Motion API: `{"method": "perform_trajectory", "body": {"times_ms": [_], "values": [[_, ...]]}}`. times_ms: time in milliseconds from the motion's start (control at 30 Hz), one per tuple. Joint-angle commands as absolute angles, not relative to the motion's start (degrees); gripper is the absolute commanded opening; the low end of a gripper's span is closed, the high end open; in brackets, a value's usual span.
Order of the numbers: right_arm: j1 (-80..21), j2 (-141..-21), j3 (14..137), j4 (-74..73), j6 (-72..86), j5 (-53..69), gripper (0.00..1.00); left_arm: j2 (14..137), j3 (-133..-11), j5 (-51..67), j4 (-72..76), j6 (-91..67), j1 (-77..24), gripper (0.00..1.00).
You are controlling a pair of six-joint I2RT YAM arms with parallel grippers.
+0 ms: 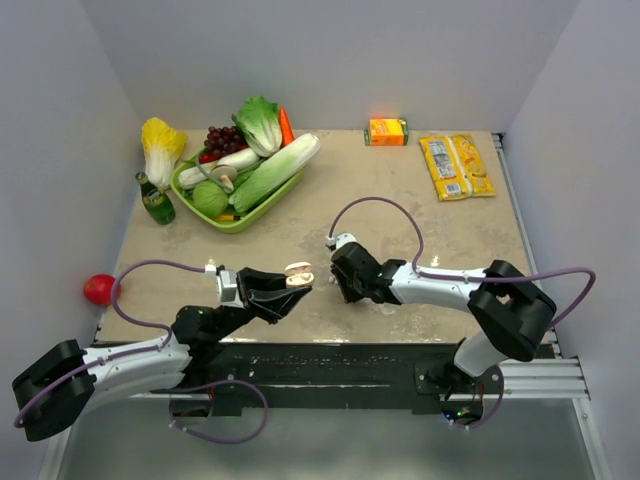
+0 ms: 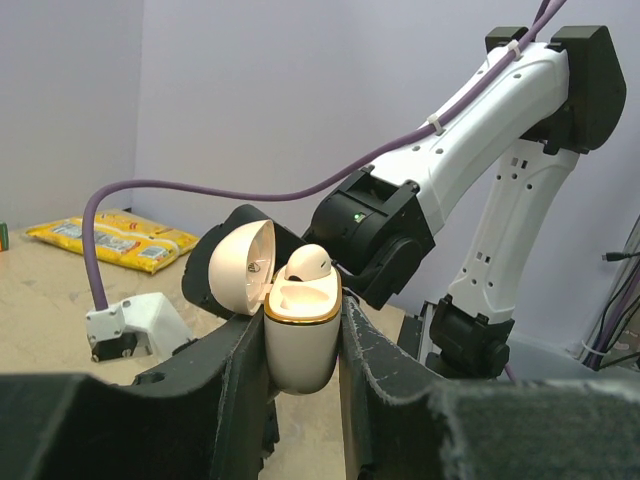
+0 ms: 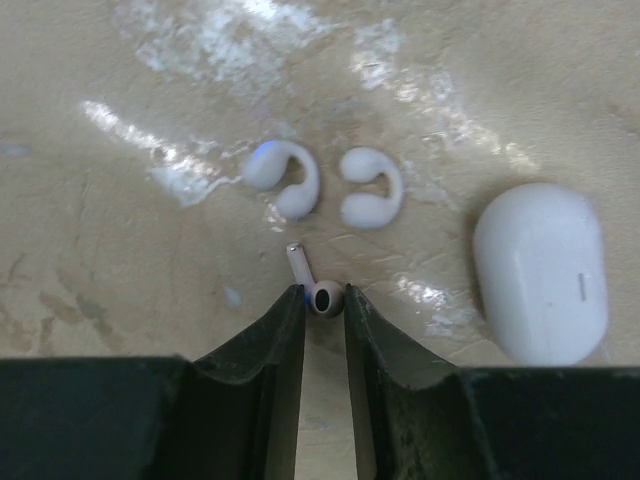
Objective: Insert the wireless bluetooth earbuds into the charging case
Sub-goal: Pick up the earbud from the center of the board.
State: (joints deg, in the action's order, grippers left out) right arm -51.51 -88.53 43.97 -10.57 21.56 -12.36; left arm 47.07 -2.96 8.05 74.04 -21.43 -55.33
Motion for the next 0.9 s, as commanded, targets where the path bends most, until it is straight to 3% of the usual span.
{"method": "perform_trajectory", "body": {"times_ms": [0,433,533,567,700,867], "values": [[-53.8,-88.5,47.0,-14.1,19.6,-8.8,0.27,46.7,1.8,7.2,92.9,-20.3,-55.7,0.00],[-53.8,-78.4,45.2,-16.6,25.3,-13.0,0.48,46.9,1.7,7.6,93.2,-20.6,-55.7,0.00],[-54.0,-75.9,42.8,-13.3,26.3,-9.2,0.41,47.3,1.6,7.6,93.2,-20.6,-55.7,0.00],[-54.1,-75.7,42.2,-12.4,26.7,-8.3,0.32,47.4,1.6,7.6,93.5,-20.7,-55.7,0.00],[-56.2,-76.5,40.3,-9.0,28.7,-6.6,0.11,47.8,1.4,7.7,93.9,-20.8,-55.7,0.00],[-57.0,-80.1,39.9,-7.1,30.4,-8.1,0.01,47.9,1.1,7.7,93.6,-20.9,-55.9,0.00]]}}
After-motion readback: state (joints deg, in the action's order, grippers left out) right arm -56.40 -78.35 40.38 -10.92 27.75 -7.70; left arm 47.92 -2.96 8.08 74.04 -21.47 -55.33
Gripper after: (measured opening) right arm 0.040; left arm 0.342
